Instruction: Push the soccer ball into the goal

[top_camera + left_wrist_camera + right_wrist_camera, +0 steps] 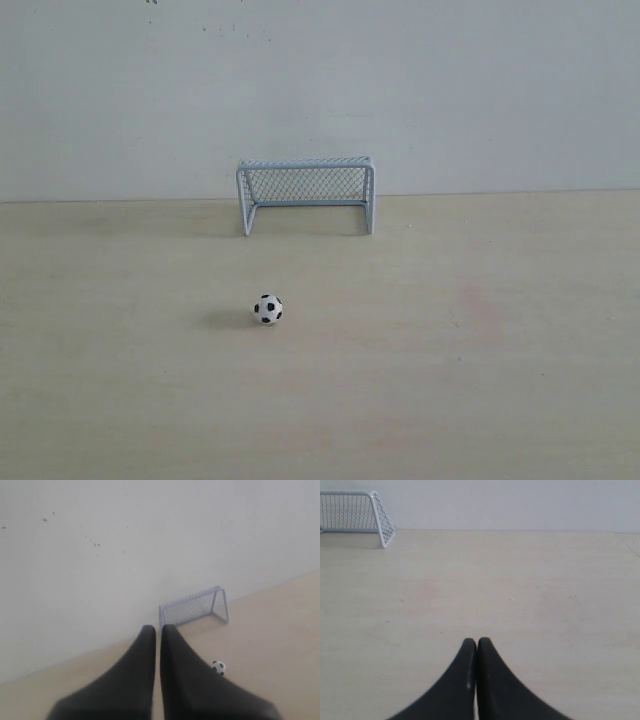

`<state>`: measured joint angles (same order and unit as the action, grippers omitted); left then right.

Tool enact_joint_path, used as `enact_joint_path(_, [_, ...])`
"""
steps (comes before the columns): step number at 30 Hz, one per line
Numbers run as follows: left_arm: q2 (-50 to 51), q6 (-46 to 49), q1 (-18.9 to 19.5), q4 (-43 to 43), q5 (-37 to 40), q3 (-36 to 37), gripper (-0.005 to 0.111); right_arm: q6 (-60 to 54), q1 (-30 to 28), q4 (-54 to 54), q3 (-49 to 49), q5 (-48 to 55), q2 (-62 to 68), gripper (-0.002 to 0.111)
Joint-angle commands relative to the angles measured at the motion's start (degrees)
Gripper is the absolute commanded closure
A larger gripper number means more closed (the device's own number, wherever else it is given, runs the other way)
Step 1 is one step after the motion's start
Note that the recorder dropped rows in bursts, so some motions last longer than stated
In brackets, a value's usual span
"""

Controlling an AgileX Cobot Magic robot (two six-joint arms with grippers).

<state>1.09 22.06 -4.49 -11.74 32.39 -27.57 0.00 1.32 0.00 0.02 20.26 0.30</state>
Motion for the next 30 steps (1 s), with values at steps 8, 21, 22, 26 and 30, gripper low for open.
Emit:
enact_joint_path(8, [-1.1, -0.2, 1.5, -1.5, -27.5, 20.3, 0.102, 0.0, -0.1, -0.3, 0.0, -0.3, -0.3, 0.108])
enact_joint_path(21, [-1.1, -18.4, 1.5, -1.5, -25.8, 27.6, 0.102, 0.0, -0.1, -0.3, 0.0, -0.3, -0.3, 0.108])
enact_joint_path(22, [-1.1, -22.7, 1.5, -1.5, -25.5, 27.6, 0.102, 0.0, -0.1, -0.3, 0.0, -0.3, -0.3, 0.108])
enact_joint_path(26, [-1.1, -33.6, 1.5, -1.3, -24.2, 27.6, 0.102, 0.0, -0.1, -0.3, 0.0, -0.3, -0.3, 0.108])
enact_joint_path(30, [-1.1, -21.6, 1.5, 2.3, -23.5, 27.6, 0.102, 0.0, -0.1, -0.3, 0.0, -0.3, -0.3, 0.108])
